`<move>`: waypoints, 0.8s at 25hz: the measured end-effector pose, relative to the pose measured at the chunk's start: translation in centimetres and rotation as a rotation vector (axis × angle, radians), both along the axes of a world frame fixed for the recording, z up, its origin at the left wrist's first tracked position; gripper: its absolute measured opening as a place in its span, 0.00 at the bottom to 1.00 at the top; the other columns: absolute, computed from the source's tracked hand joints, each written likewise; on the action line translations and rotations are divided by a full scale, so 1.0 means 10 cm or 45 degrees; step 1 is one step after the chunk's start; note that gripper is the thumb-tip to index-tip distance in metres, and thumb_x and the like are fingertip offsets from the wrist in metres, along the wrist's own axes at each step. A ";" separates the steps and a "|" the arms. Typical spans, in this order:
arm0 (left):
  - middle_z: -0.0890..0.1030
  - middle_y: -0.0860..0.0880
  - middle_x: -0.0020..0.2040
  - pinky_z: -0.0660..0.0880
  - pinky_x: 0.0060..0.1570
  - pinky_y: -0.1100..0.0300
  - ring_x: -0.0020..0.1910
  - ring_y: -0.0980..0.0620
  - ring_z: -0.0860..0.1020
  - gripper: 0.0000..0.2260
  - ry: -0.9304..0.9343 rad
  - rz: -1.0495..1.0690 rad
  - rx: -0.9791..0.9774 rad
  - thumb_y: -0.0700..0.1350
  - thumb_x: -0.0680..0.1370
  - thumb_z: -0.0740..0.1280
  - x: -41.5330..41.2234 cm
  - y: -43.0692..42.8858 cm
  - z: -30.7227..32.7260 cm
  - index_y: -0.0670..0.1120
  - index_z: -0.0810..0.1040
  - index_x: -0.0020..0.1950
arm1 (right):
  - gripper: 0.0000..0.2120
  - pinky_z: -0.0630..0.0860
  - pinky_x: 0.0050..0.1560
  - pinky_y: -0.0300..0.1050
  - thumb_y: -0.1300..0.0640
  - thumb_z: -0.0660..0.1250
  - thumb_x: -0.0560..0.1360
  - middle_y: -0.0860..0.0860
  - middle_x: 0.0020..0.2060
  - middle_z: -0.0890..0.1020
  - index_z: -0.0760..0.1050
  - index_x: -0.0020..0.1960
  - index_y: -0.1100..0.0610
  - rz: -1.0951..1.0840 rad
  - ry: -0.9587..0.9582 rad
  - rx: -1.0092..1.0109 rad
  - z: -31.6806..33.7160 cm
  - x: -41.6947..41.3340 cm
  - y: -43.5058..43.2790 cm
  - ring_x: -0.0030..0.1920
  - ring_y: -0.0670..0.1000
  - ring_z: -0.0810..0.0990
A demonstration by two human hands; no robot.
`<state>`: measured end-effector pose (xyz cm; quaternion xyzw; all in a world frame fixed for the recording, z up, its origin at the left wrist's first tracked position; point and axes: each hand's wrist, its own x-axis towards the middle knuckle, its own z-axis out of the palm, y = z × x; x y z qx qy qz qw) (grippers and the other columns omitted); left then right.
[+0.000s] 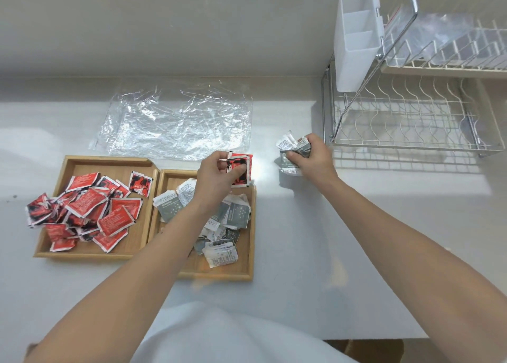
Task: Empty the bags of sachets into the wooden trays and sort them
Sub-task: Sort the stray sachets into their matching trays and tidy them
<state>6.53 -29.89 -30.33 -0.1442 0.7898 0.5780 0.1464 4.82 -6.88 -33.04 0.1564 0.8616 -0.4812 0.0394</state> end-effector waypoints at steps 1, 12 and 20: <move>0.82 0.46 0.44 0.77 0.34 0.63 0.39 0.53 0.81 0.13 0.017 0.023 -0.012 0.43 0.75 0.73 0.05 -0.09 0.02 0.43 0.78 0.57 | 0.11 0.68 0.34 0.34 0.59 0.74 0.72 0.47 0.34 0.75 0.71 0.45 0.59 -0.012 0.001 -0.043 0.06 0.07 -0.07 0.36 0.49 0.74; 0.82 0.42 0.55 0.79 0.55 0.47 0.54 0.45 0.82 0.20 -0.093 0.342 0.200 0.42 0.74 0.74 0.73 -1.16 0.17 0.42 0.74 0.63 | 0.10 0.81 0.46 0.62 0.55 0.75 0.71 0.52 0.41 0.83 0.74 0.45 0.53 -0.020 -0.071 -0.318 0.34 0.82 -1.07 0.46 0.57 0.84; 0.83 0.48 0.42 0.72 0.30 0.66 0.34 0.57 0.80 0.12 -0.135 0.371 0.193 0.40 0.75 0.72 0.97 -2.15 0.12 0.42 0.79 0.58 | 0.12 0.80 0.49 0.51 0.49 0.75 0.71 0.49 0.45 0.84 0.77 0.50 0.53 -0.040 -0.064 -0.191 0.39 1.10 -1.87 0.46 0.47 0.83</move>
